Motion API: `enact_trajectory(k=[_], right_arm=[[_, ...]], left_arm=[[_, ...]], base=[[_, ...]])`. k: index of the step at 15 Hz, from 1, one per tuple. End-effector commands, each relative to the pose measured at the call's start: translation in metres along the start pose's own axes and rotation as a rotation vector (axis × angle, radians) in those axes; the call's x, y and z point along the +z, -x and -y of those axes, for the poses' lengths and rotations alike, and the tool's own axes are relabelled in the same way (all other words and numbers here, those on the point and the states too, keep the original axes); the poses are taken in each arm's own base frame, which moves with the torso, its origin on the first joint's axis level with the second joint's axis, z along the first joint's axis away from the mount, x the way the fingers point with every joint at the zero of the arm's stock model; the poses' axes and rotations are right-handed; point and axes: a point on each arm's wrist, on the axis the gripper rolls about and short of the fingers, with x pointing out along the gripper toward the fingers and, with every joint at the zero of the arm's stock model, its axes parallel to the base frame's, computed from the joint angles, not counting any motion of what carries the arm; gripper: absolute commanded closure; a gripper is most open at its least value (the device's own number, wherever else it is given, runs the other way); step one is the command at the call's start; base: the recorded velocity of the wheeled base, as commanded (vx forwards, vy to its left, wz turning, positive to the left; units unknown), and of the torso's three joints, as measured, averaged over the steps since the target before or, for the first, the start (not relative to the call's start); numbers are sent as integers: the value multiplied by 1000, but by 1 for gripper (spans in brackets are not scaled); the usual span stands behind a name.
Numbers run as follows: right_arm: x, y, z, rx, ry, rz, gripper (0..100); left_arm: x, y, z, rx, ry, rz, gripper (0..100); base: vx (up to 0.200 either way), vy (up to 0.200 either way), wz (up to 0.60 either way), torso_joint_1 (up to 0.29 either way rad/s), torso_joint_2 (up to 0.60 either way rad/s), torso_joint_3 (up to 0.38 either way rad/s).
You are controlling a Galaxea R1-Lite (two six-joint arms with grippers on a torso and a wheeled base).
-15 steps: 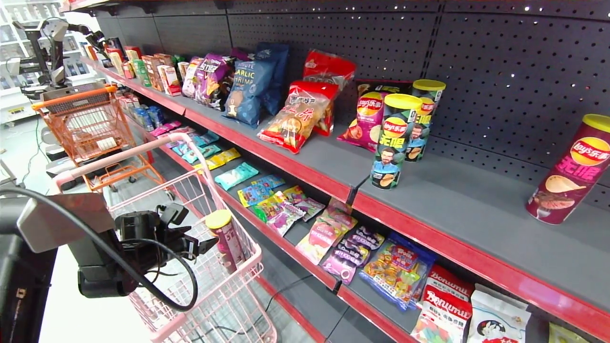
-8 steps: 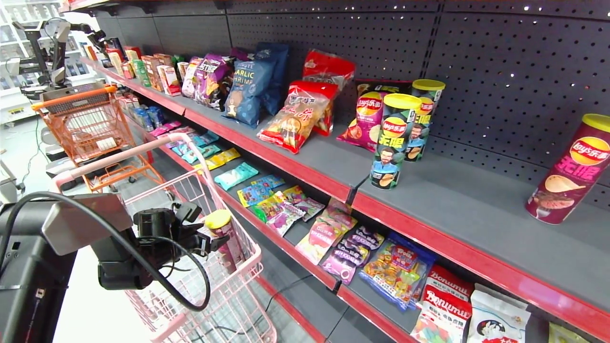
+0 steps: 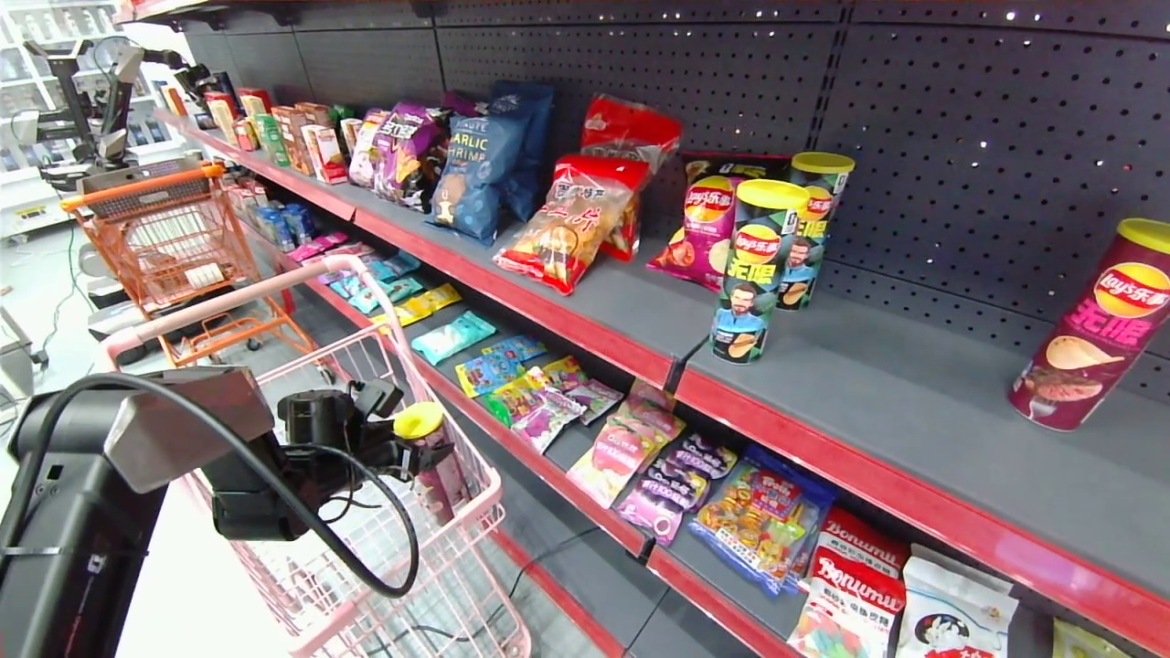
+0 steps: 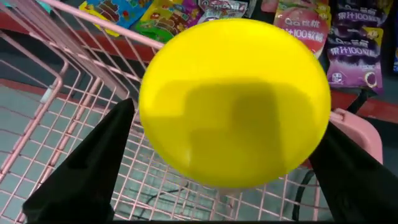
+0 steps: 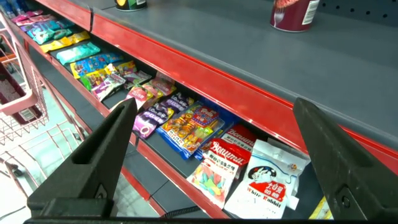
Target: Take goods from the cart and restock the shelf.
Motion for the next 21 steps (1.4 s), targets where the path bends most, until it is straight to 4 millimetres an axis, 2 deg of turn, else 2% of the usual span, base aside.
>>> enact_trajectory(k=[1,6,7,13,15,17,19,20,21], right_arm=[[0,0,0,0,0,-2,0],[0,0,0,0,0,-2,0],[0,0,0,0,0,-2,0],[0,0,0,0,0,-2,0],[0,0,0,0,0,-2,0],[0,0,0,0,0,-2,0],[0,0,0,0,0,-2,0],[0,0,0,-1,-1,-2,0],[0,0,0,-1,-1,-2,0]], left_arm=[[3,-4,2,-7,-9,8,0],[1,-8,2,-4,-16,-9,0],[-1,-10,0,-1,-18,-6,100],[-2,-10,2,-13,-6,-32,100],[11,4,3,-6,-4,-20,100],[43,42,5,10,1,3,100],[79,90,6,41,28,19,100],[89,106,8,49,50,25,100],[107,135,17,57,84,30,100]], base=[[0,0,0,0,0,0],[0,0,0,0,0,0],[0,0,0,0,0,0],[0,0,0,0,0,0],[0,0,0,0,0,0],[0,0,0,0,0,0],[0,0,0,0,0,0],[0,0,0,0,0,0],[0,0,0,0,0,0]])
